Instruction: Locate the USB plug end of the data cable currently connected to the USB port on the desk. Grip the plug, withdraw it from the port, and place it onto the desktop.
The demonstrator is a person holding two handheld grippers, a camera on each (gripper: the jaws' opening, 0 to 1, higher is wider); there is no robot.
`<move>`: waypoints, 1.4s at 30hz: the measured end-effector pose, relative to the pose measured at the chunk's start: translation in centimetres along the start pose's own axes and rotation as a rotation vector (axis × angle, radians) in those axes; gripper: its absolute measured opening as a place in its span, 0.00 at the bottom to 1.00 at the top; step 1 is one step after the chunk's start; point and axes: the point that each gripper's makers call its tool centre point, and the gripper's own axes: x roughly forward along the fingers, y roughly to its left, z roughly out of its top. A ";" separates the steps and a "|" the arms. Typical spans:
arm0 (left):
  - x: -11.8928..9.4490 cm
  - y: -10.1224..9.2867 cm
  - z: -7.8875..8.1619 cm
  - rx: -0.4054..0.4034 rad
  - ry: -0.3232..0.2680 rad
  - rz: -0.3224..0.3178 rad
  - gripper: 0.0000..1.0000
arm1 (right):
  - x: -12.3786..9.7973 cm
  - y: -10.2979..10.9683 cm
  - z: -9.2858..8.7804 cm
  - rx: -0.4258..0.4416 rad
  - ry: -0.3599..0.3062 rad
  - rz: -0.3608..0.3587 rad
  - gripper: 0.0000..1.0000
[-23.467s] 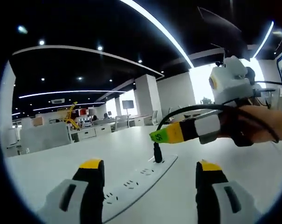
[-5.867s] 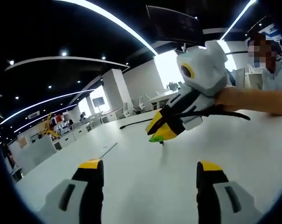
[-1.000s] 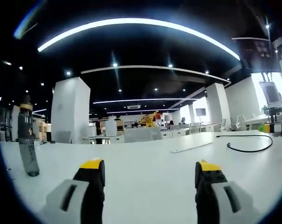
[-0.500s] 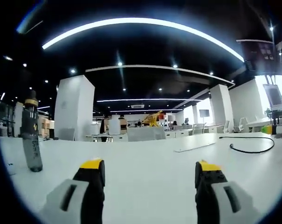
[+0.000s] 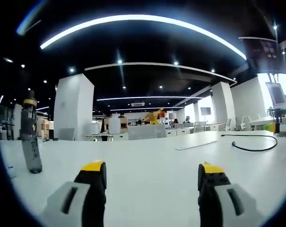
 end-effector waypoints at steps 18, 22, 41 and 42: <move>-0.7 0.0 0.5 0.017 -0.030 0.018 0.80 | -0.4 -0.4 -0.5 -0.025 0.015 -0.023 0.54; -0.7 0.8 0.5 0.009 -0.025 0.041 0.80 | -0.3 -0.2 -0.2 -0.015 0.001 -0.010 0.54; -0.3 0.8 0.1 0.018 0.008 0.041 0.80 | -0.6 -0.2 0.1 -0.030 0.003 -0.022 0.54; -0.3 0.8 0.1 0.017 0.008 0.038 0.80 | -0.6 -0.3 0.1 -0.029 0.002 -0.027 0.54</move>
